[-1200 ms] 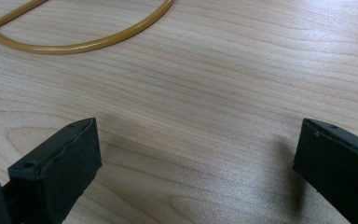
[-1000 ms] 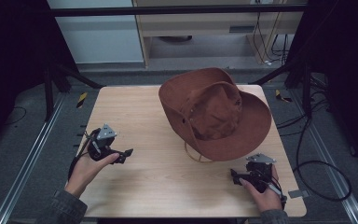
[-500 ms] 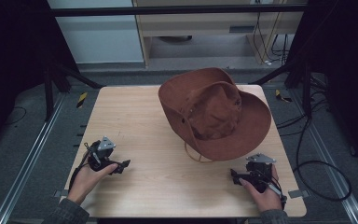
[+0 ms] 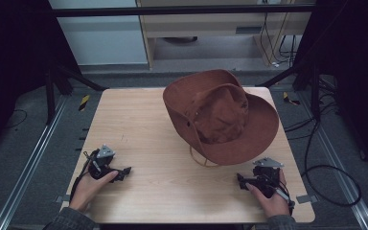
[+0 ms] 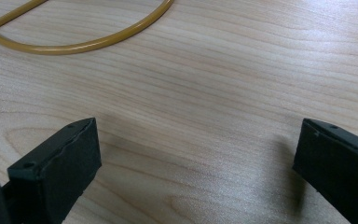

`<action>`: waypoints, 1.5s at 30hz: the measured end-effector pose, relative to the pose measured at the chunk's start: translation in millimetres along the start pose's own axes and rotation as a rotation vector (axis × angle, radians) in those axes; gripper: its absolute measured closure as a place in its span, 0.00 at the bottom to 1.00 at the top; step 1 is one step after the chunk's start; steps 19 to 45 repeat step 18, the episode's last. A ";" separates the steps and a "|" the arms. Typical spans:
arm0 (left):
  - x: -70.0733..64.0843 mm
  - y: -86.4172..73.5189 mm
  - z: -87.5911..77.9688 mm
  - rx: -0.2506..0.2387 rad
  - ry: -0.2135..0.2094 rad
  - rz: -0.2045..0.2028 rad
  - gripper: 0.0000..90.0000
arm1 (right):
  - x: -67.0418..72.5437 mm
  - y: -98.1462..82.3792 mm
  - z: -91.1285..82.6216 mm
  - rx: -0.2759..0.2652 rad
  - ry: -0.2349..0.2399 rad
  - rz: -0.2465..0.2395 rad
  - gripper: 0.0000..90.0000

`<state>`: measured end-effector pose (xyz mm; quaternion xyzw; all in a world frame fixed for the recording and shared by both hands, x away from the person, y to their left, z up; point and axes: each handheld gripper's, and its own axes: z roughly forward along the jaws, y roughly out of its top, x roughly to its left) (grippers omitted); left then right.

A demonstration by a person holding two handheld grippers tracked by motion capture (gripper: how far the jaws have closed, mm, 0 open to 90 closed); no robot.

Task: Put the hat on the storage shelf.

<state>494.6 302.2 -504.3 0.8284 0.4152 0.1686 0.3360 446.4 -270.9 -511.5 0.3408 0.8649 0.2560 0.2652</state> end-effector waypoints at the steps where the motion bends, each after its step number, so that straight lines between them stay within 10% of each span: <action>1: -0.2 -1.0 0.3 -0.009 -0.001 -0.004 0.03 | 0.0 0.0 0.0 0.000 0.000 0.000 0.01; 45: -2.3 -6.1 -1.0 -0.021 0.013 0.017 0.01 | 0.2 0.1 -0.1 0.003 -0.003 0.002 0.01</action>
